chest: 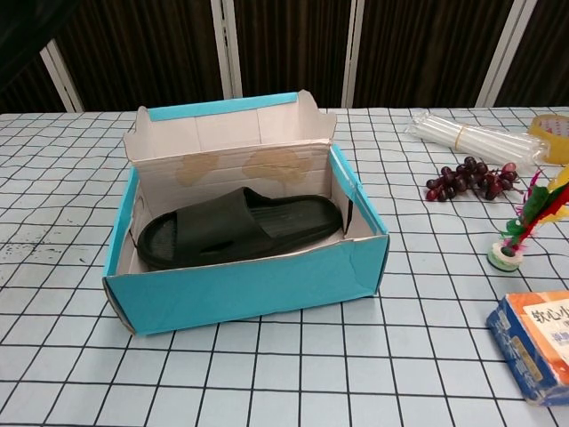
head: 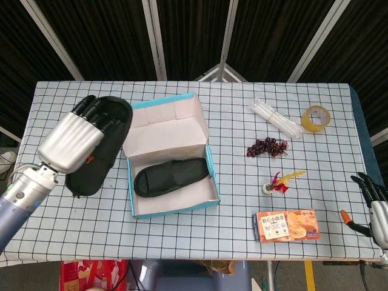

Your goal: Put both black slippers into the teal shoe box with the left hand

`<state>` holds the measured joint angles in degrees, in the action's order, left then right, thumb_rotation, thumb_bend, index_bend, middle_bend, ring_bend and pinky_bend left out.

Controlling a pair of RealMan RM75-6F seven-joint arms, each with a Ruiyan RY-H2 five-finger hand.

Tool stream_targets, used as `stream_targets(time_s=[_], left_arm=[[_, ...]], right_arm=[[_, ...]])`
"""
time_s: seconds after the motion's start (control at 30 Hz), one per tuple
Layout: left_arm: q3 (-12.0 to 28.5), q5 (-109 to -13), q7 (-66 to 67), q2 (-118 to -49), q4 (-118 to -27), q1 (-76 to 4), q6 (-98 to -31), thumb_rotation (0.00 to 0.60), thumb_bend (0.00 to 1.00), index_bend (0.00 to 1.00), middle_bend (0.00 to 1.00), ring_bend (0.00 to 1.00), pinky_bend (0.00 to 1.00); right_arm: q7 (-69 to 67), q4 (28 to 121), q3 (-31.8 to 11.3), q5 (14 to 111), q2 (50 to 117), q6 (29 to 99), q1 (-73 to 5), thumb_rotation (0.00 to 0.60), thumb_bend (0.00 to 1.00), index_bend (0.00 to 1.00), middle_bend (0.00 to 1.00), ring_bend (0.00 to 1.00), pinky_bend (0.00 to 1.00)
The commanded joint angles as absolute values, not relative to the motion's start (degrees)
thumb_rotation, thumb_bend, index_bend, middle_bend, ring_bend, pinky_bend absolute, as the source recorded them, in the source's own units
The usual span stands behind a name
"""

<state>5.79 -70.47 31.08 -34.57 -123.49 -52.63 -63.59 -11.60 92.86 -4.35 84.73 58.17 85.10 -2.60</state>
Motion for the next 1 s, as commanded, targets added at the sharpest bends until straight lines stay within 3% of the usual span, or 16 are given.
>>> stream_targets(time_s=[0.03,0.33,0.6,0.67,0.73,0.83,1.0], left_arm=[[7.61,-76.75,42.01,-44.29,-118.52,-55.75,-62.34,0.6,0.49,0.57,0.56,0.11,0.14],[6.79,-80.3,49.23,-59.68,-108.54,-60.25,-55.38,0.6,0.49,0.57,0.56,0.11,0.14],[7.3,-84.28,44.61,-71.52,-99.25,-62.29,-54.36,0.6,0.49,0.57,0.56,0.11,0.14],[7.23,-85.51,43.95,-73.4,-97.46,-62.74,-54.19,0.6,0.49,0.57,0.56,0.11,0.14],[7.25,-86.22,43.3,-74.92,-96.2,-63.02,-54.08,0.6,0.49,0.57,0.56,0.11,0.14],[7.38,-86.39,42.84,-76.64,-95.13,-63.32,-53.63,0.6,0.49,0.57,0.56,0.11,0.14],[7.56,-85.25,42.35,-78.14,-95.56,-63.07,-53.17,0.6,0.49,0.57,0.57,0.11,0.14]], right_arm=[[-11.95,92.65,-4.47,84.33,58.13,84.88,-2.6,0.6,0.31,0.15,0.11,0.18,0.17],[-12.64,91.54,-4.7,82.96,58.29,83.71,-2.74,0.6,0.31,0.15,0.11,0.18,0.17],[-12.84,91.06,-4.91,82.48,58.45,83.29,-2.86,0.6,0.31,0.15,0.11,0.18,0.17],[-14.28,92.39,-5.29,82.77,55.58,86.34,-1.21,0.6,0.31,0.15,0.11,0.18,0.17],[-12.25,91.2,-4.51,82.4,58.74,83.19,-2.5,0.6,0.31,0.15,0.11,0.18,0.17],[-13.02,90.85,-4.56,82.43,57.79,85.72,-0.95,0.6,0.31,0.15,0.11,0.18,0.17],[-11.79,89.04,-3.91,82.41,60.37,83.89,-1.58,0.6,0.31,0.15,0.11,0.18,0.17]])
